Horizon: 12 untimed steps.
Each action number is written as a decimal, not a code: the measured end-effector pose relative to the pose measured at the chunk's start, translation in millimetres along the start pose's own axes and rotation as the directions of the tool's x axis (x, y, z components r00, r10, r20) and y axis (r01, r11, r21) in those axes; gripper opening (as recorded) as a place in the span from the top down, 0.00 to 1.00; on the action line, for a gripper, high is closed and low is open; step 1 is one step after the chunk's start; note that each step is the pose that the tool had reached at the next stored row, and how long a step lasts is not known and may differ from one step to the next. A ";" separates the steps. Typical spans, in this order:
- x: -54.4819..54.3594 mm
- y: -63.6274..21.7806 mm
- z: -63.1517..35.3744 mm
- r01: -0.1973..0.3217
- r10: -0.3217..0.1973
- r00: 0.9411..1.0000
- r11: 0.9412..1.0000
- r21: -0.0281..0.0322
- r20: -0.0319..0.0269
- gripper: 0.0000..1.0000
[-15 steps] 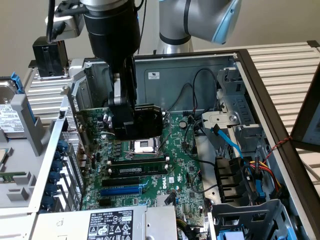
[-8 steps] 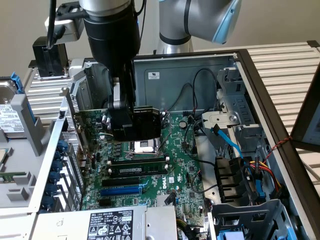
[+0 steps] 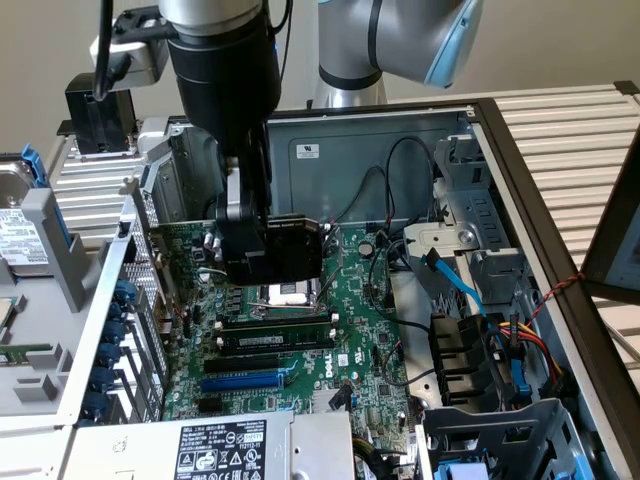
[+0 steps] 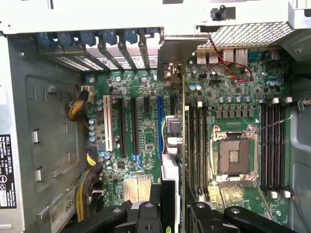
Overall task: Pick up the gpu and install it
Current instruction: 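Insert the gpu into the slot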
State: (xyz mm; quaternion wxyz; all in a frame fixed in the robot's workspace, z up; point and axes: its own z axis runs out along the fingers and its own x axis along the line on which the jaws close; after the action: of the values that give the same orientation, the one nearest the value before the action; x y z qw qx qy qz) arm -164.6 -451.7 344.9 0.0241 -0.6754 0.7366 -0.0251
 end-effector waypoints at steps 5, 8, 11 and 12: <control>0.1 0.1 1.4 0.000 0.000 1.000 1.000 0.000 -0.002 0.72; -0.5 0.3 3.4 0.001 -0.001 1.000 1.000 0.001 -0.015 0.72; -3.0 0.4 5.2 0.003 -0.003 0.999 1.000 0.000 -0.032 0.72; -4.2 0.5 5.7 0.004 -0.004 0.999 1.000 0.001 -0.040 0.72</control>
State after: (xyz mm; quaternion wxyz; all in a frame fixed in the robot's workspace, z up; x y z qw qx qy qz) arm -164.4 -447.5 339.1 0.0094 -0.6762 0.7356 -0.0390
